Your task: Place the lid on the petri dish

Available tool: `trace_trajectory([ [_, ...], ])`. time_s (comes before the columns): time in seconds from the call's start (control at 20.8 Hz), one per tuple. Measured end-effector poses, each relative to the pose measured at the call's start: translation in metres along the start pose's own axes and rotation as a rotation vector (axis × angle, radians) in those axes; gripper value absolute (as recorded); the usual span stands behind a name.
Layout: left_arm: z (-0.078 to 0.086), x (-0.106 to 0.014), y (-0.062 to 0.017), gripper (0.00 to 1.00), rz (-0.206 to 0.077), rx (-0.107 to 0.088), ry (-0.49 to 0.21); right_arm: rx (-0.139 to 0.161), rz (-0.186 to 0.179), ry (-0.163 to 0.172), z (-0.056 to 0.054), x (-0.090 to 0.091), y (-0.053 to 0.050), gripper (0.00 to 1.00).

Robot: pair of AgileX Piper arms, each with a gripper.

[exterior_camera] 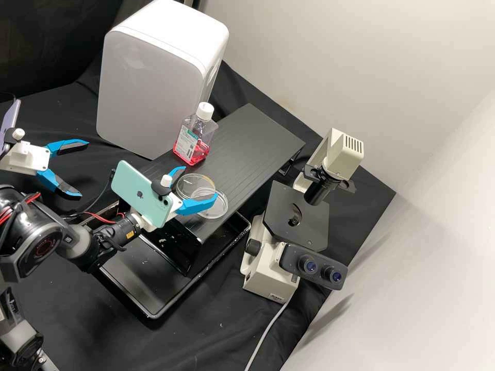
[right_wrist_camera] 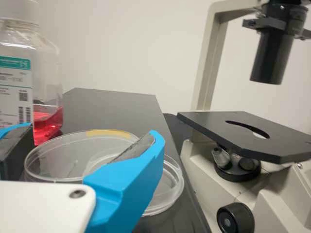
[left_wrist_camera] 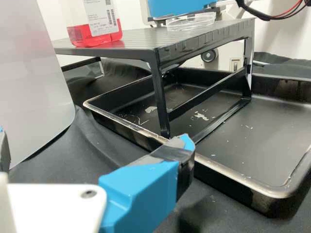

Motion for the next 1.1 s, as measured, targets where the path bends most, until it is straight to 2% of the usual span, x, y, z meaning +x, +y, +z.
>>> trace_trajectory([
  [0.1, 0.000, 0.000, 0.0000, 1.00, 0.000, 0.000, 0.000, 0.001, 0.011, -0.012, 0.003, 0.000, 0.003, 0.00],
  [0.29, 0.000, 0.000, 0.0000, 1.00, 0.000, 0.000, 0.000, 0.050, 0.038, -0.043, 0.012, 0.001, 0.009, 0.00],
  [0.43, 0.000, 0.000, 0.0000, 1.00, 0.000, 0.000, 0.000, 0.099, 0.035, -0.073, 0.021, 0.002, 0.009, 0.00],
  [0.62, 0.000, 0.000, 0.0000, 1.00, 0.000, 0.000, 0.000, 0.171, 0.038, -0.057, 0.029, 0.004, 0.010, 0.00],
  [0.82, 0.000, 0.000, 0.0000, 1.00, 0.000, 0.000, 0.000, 0.226, 0.042, -0.080, 0.037, 0.005, 0.010, 0.00],
  [0.91, 0.000, 0.000, 0.0000, 1.00, 0.000, 0.000, 0.000, 0.238, 0.041, -0.081, 0.038, 0.006, 0.009, 0.00],
  [1.1, 0.000, 0.000, 0.0000, 1.00, 0.000, 0.000, 0.000, 0.238, 0.036, -0.087, 0.040, 0.007, 0.007, 0.00],
])
